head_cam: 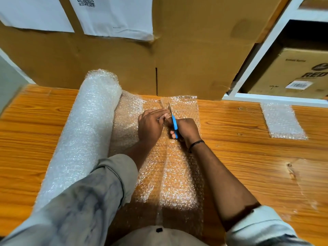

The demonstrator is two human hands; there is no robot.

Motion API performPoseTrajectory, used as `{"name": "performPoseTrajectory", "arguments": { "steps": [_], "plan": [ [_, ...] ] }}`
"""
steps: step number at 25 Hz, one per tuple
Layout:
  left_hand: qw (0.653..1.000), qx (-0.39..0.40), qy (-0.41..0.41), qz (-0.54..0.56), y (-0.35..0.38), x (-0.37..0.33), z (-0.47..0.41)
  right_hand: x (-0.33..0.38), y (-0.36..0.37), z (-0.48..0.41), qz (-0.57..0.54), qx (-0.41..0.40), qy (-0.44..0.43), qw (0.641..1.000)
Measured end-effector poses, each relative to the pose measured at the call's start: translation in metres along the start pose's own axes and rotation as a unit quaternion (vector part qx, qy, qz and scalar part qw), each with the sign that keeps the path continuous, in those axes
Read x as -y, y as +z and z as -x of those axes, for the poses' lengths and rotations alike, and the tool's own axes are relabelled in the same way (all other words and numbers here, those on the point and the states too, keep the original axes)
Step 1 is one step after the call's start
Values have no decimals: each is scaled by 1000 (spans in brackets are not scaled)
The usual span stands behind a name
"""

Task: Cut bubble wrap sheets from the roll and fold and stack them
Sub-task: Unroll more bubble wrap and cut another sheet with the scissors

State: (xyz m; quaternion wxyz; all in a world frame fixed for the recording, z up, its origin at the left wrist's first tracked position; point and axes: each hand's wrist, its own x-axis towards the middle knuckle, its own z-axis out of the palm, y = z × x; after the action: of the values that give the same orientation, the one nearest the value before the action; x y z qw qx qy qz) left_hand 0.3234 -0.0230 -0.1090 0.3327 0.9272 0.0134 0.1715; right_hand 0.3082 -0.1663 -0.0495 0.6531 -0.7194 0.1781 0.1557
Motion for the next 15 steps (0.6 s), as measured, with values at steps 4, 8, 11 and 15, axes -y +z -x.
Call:
{"name": "performPoseTrajectory", "arguments": {
  "steps": [4,8,11,15],
  "plan": [
    [1000,5,2,3,-2,-4,0,-6,-7,4,-6,-22,-2,1000],
    [998,54,-9,-35,-3,-4,-12,-13,-10,12,-8,-50,5,999],
    [988,126,13,-89,-5,-9,-27,-10,-7,22,-9,-58,15,998],
    [990,126,7,-61,-4,-4,-32,-5,-2,29,-12,-54,31,998]
  ]
}}
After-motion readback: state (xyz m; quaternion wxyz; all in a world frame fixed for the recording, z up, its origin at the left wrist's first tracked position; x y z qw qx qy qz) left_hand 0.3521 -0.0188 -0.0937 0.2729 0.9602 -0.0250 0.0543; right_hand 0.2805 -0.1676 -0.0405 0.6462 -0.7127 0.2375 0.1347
